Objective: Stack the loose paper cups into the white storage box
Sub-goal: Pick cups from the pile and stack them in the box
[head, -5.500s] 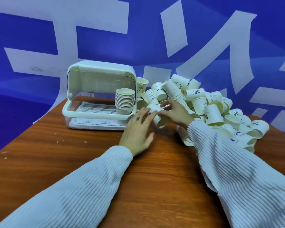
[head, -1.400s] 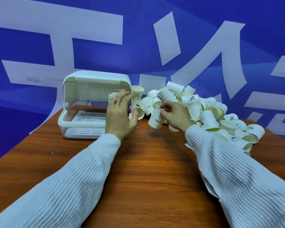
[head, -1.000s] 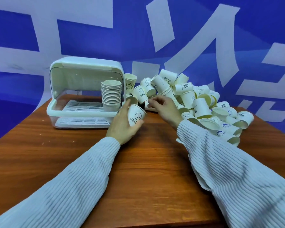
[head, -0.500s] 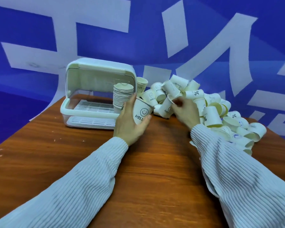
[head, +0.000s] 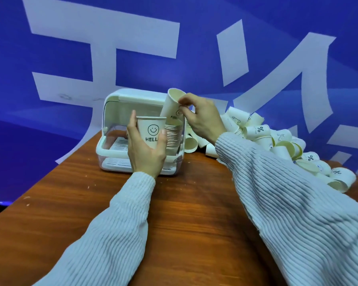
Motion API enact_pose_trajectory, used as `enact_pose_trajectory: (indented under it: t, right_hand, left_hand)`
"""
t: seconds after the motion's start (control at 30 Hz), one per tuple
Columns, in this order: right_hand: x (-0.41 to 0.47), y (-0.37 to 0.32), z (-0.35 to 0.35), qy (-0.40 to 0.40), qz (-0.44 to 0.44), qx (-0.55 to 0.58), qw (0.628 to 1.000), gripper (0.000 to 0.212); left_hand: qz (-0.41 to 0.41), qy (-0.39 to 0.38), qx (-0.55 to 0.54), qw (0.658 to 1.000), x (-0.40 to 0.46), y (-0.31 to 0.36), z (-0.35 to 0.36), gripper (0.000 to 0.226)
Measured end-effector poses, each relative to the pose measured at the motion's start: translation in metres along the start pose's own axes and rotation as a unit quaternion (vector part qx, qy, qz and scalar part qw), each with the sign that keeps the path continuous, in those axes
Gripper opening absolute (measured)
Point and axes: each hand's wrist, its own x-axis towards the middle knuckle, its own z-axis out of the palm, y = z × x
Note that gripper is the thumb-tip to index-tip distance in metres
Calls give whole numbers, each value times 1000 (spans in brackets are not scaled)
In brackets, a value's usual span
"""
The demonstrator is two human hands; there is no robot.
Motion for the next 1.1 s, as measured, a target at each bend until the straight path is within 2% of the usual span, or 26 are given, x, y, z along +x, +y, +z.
enact_pose_trajectory:
  t: [0.23,0.33,0.4,0.53,0.67,0.8,0.9,0.97,1.07,1.1]
  right_hand:
    - [10,-5,8,-151,15,-64,986,33]
    - [-3,-2,18,-209,-18,-124,970,35]
    - [-15,1,25,-201,-38,-155,967,34]
    - [-20,4,34,-162,-20,-142,976,32]
    - [-21,9,40,-135,34,-41,989,26]
    - [-23,10,42,-117,74,16,990,4]
    - [-25,10,42,-110,77,31,990,15]
    - [-24,12,45,-104,92,34,990,22]
    - [-23,17,50,-81,109,67,989,46]
    - [-23,18,49,-76,113,71,988,48]
  left_hand:
    - [-30,22,-19,999,6,-3,-2,82]
    - [-29,13,-15,999,8,-6,-1,84]
    - [-32,8,-16,999,9,-9,-1,84]
    - [-23,-3,-20,1000,7,-9,-1,78]
    - [-36,-4,-67,997,14,-6,0,68]
    - [-48,-12,-111,993,36,6,0,62]
    - [-33,-45,-119,991,54,19,4,62]
    - [-6,-78,-90,993,61,25,10,61]
    - [35,-111,-37,993,70,27,21,59]
    - [49,-116,-17,992,73,27,24,59]
